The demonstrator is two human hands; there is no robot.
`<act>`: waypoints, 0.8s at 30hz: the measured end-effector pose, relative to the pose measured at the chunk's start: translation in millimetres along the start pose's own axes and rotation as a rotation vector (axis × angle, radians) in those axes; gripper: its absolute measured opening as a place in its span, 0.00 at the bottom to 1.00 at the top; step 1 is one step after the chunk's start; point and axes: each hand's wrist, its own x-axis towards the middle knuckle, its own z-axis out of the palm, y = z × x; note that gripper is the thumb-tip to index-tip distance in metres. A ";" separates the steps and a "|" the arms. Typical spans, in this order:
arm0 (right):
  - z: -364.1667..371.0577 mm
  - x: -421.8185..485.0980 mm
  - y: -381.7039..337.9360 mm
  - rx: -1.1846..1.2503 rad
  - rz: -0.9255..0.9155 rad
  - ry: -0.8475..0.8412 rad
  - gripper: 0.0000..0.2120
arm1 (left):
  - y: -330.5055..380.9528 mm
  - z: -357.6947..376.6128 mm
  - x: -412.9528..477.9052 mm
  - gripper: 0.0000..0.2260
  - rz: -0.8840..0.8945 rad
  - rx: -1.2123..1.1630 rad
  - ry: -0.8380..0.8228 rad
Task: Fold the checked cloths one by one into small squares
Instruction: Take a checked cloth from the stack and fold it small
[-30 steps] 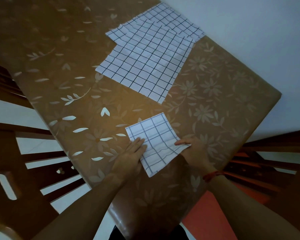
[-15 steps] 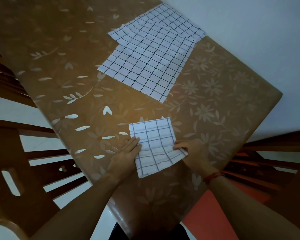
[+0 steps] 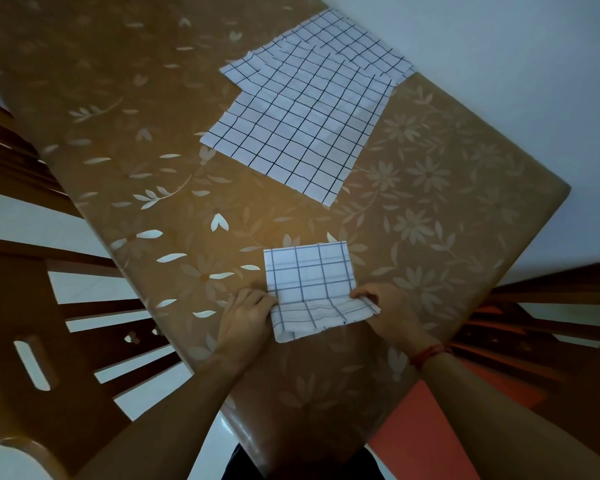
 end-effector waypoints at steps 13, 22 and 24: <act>-1.2 27.0 -27.6 0.269 0.238 0.039 0.16 | 10.2 -8.6 13.7 0.10 -0.249 -0.134 0.115; 3.9 37.6 -29.2 0.217 0.208 0.053 0.20 | 3.4 -6.9 11.1 0.13 -0.234 0.008 0.073; 4.7 39.0 -29.0 0.197 0.211 0.049 0.21 | 1.6 -7.2 10.2 0.14 -0.222 0.020 0.083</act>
